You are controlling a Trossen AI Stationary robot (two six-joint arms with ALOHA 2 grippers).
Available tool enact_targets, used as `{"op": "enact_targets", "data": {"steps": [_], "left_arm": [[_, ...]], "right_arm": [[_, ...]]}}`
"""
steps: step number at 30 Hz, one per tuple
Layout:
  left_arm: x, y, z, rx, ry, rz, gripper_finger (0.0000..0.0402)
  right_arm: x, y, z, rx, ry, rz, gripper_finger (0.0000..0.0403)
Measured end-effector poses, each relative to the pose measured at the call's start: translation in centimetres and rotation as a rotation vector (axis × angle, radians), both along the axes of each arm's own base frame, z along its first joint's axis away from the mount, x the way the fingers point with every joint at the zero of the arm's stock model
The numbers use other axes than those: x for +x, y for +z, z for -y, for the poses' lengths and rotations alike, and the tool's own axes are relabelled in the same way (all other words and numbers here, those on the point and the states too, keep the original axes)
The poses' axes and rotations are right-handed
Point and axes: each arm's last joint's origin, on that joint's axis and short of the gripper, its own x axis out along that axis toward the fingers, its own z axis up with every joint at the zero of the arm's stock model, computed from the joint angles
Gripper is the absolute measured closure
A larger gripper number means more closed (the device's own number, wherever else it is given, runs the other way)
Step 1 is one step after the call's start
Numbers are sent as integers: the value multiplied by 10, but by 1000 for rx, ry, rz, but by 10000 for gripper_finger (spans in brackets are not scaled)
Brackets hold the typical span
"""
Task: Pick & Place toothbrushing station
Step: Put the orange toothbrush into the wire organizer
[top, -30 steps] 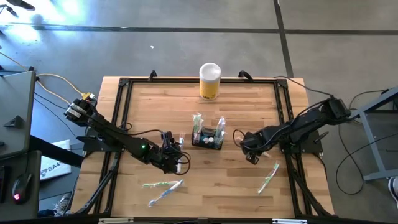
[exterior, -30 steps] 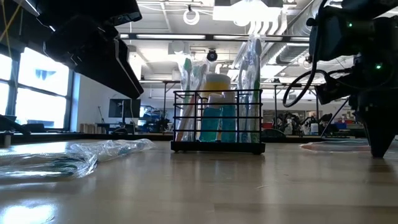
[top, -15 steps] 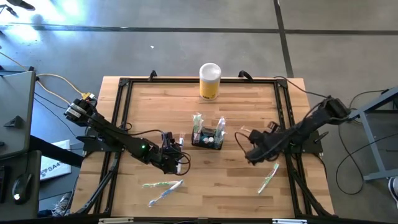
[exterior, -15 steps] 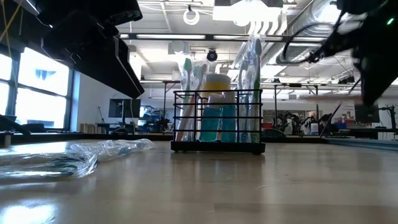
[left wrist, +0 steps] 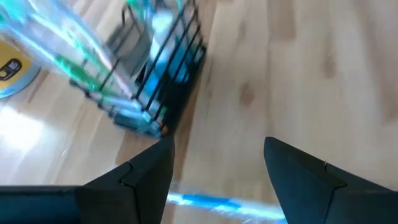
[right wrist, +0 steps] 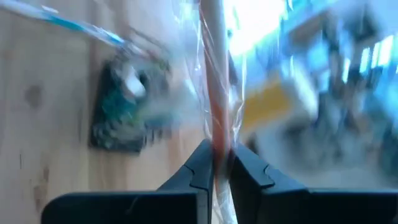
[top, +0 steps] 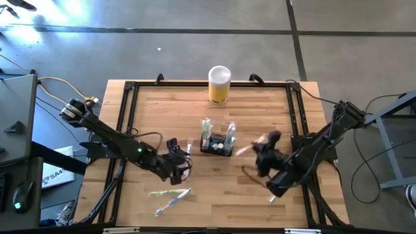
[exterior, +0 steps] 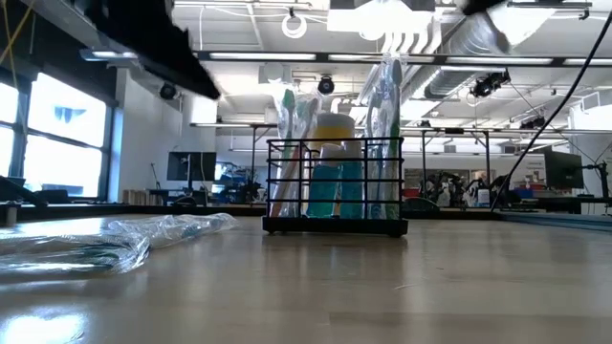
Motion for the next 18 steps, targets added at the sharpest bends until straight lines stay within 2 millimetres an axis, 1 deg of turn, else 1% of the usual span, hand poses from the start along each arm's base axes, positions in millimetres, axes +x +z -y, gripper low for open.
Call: {"op": "enact_targets", "data": {"steps": [3,6,9,11,13,16,18], "left_arm": [[-8,20,-4,-116,39,96,162],[-18,40,-10,-225,50,179,162],[-25,57,-12,-308,-1,248,162],[-26,66,-11,-367,-51,298,162],[-27,72,-10,-419,-106,327,162],[-26,77,-7,-487,-179,354,162],[-24,76,-6,-489,-176,355,162]], "right_arm": [[15,4,-19,-167,201,-34,381],[39,5,-39,-335,321,-38,381],[63,3,-54,-518,347,-48,380],[80,-3,-61,-641,335,-90,380],[95,-10,-63,-718,320,-137,379],[113,-19,-56,-729,340,-174,379],[127,-25,-48,-738,316,-186,379]]}}
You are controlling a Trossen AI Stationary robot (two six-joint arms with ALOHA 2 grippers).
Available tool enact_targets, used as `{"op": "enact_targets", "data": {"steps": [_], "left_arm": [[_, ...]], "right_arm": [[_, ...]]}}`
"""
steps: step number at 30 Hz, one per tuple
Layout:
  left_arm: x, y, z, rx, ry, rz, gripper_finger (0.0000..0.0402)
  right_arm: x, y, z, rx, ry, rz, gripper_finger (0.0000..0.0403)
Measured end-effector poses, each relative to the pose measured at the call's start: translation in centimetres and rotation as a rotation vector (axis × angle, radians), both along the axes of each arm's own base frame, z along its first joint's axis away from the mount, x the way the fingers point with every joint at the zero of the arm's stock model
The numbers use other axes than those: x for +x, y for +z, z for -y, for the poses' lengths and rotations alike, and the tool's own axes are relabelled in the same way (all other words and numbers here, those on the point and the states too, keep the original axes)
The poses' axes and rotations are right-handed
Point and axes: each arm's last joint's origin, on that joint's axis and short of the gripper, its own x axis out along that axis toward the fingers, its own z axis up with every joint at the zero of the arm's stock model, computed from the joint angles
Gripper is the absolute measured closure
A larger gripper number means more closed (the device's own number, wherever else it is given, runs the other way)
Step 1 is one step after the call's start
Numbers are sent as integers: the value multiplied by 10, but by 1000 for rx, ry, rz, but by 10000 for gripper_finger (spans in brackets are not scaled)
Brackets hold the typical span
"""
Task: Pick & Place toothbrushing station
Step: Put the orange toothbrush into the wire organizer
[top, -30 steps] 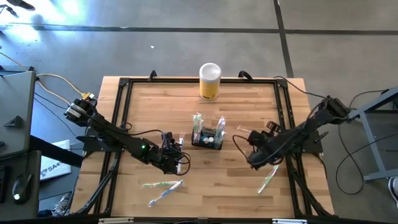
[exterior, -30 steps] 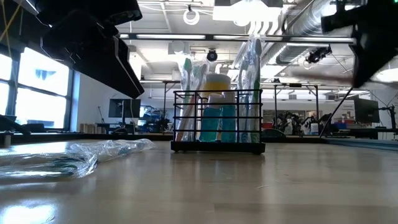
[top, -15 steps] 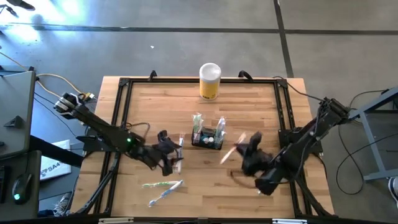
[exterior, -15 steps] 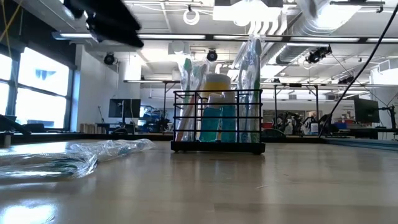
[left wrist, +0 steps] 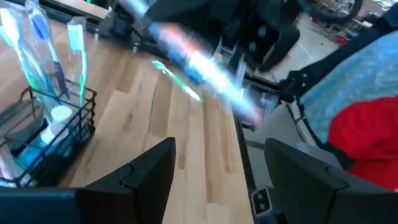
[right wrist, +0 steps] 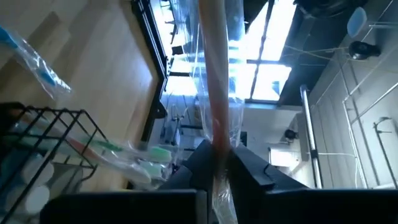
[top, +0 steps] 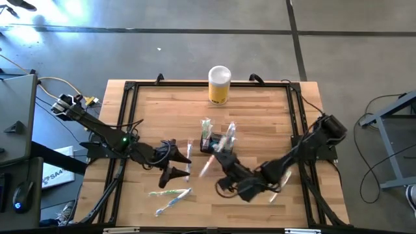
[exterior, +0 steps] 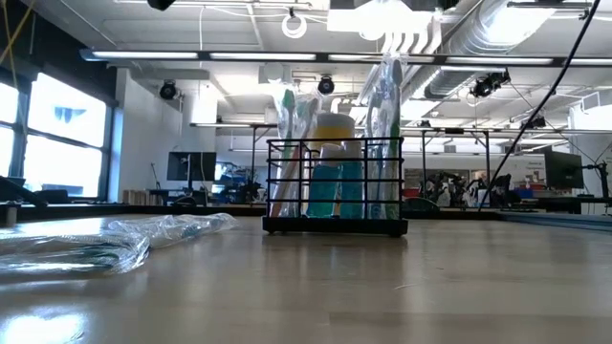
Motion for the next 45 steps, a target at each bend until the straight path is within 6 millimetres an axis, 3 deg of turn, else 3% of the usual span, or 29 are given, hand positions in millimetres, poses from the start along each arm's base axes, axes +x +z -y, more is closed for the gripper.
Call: {"op": "enact_targets", "data": {"steps": [4,10,25,35,39,45], "left_arm": [[2,-3,-1,24,66,-7,162],[3,-3,-1,13,77,-3,162],[15,-10,3,-38,17,-14,162],[36,-23,-14,-42,-25,-65,164],[36,-24,-15,26,-41,-55,202],[35,-26,-16,50,-38,-68,343]], "right_arm": [[23,-11,10,-28,-17,11,379],[39,-15,13,-113,78,-9,378],[51,-12,23,-261,124,-50,378],[52,-13,26,-266,115,-59,378],[52,-14,26,-246,102,-53,378],[51,-16,25,-154,94,-4,360]]}}
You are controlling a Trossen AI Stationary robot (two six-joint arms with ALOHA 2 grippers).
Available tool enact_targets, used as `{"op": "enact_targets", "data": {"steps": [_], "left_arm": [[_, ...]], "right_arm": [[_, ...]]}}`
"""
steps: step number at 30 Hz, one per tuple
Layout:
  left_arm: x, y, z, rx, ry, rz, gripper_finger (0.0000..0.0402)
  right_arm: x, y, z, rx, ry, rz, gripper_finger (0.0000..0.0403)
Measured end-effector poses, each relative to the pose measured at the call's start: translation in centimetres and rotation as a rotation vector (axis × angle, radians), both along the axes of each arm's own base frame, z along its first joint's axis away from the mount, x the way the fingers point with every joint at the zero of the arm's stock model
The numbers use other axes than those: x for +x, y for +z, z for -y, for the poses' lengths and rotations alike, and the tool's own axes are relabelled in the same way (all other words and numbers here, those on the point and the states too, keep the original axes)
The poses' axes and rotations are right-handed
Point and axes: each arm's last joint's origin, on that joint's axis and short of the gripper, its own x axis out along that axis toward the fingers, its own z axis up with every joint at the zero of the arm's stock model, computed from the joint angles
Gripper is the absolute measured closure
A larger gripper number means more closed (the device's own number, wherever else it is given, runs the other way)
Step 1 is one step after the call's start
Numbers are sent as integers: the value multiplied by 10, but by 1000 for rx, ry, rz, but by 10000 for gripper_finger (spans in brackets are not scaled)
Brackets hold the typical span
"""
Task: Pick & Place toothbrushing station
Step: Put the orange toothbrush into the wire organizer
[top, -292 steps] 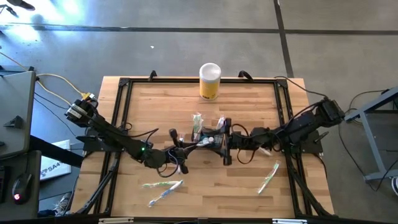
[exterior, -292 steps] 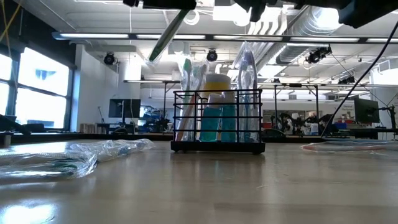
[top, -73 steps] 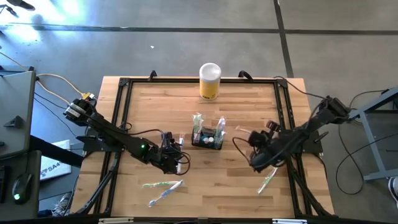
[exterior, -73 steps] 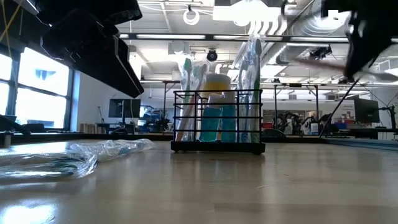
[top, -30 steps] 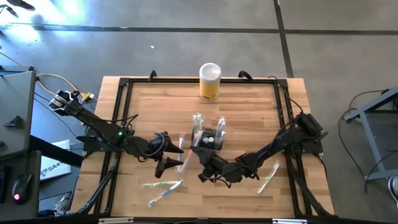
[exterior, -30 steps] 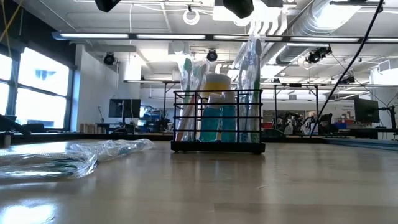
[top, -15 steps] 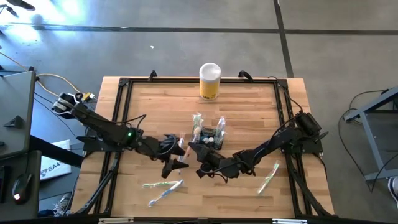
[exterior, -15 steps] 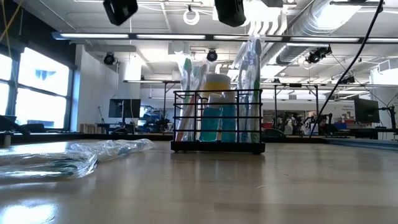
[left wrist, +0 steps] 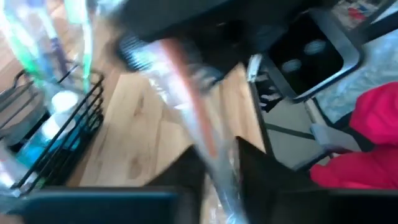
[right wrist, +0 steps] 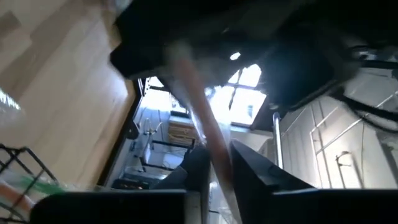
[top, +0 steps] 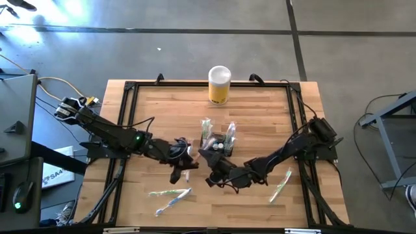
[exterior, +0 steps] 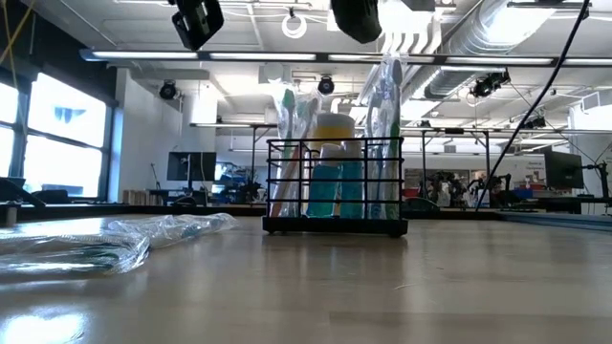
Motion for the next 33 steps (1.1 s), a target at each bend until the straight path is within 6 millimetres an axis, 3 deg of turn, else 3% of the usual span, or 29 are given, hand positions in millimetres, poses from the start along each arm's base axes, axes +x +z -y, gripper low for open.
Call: {"op": "enact_targets", "data": {"steps": [1,3,11,18,24,33], "left_arm": [[0,-1,0,3,6,-8,369],[0,-2,-1,8,12,-12,383],[0,-1,-1,90,18,15,389],[-9,11,-4,242,165,82,388],[-19,19,12,407,113,153,389],[-39,20,41,596,124,185,389]], "right_arm": [[0,0,0,15,0,10,353],[-1,1,-2,41,-1,30,336],[-12,3,-25,197,67,139,252],[-25,3,-48,359,103,226,196],[-28,8,-49,557,73,360,196],[-25,24,-32,743,75,491,215]]}}
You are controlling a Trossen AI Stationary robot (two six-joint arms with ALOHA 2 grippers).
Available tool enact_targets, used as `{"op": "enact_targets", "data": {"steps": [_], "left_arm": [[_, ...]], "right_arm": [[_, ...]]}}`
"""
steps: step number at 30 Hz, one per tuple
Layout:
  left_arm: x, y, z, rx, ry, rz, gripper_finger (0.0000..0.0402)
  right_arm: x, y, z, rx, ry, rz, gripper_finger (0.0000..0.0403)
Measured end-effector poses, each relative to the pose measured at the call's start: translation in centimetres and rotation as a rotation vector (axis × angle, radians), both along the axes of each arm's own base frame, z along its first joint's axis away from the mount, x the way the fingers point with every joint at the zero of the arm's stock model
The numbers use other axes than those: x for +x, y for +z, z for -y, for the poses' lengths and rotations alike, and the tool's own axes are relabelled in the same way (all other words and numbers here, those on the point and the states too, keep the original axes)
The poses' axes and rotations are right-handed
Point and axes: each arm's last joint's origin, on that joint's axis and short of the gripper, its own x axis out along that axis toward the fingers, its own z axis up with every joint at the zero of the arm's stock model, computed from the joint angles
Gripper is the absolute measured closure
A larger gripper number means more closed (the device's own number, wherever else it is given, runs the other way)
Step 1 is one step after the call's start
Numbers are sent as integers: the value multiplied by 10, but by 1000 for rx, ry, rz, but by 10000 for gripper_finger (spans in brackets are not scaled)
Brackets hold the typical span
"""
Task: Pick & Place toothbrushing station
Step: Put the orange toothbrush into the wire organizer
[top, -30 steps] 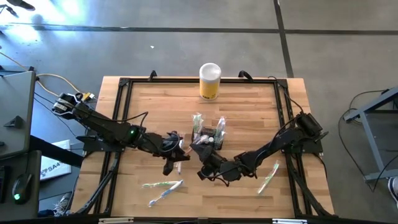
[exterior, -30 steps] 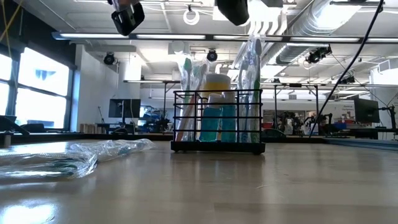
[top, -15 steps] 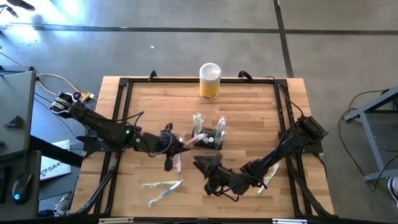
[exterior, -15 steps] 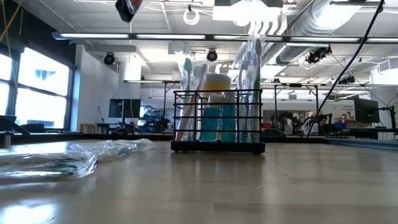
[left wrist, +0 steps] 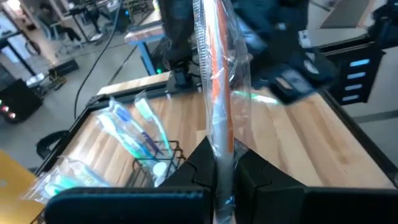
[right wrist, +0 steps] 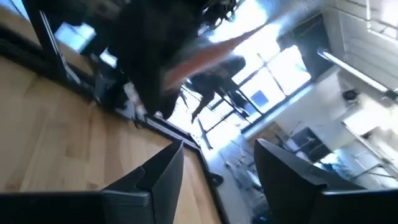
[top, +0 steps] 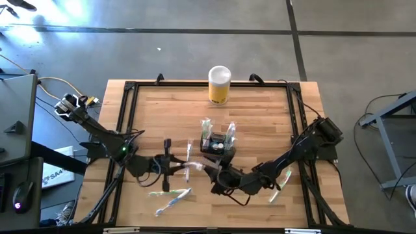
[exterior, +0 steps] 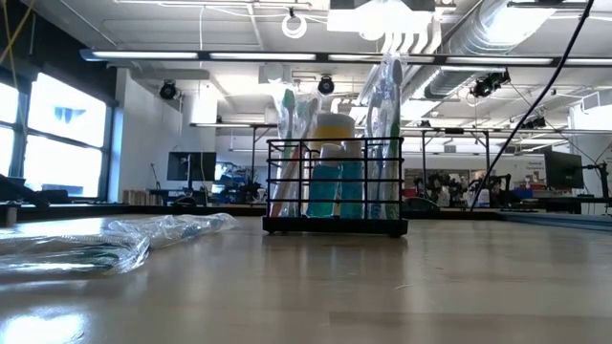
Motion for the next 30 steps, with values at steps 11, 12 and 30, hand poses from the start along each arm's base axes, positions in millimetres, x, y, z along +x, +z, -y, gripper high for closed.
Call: {"op": "enact_targets", "data": {"steps": [11,12,30], "left_arm": [[3,-9,9,35,0,-17,389],[4,-9,10,34,0,-16,389],[19,-17,1,34,33,-30,389]], "right_arm": [[0,25,7,156,240,145,215],[0,25,8,158,246,146,215],[5,21,14,141,248,113,304]]}}
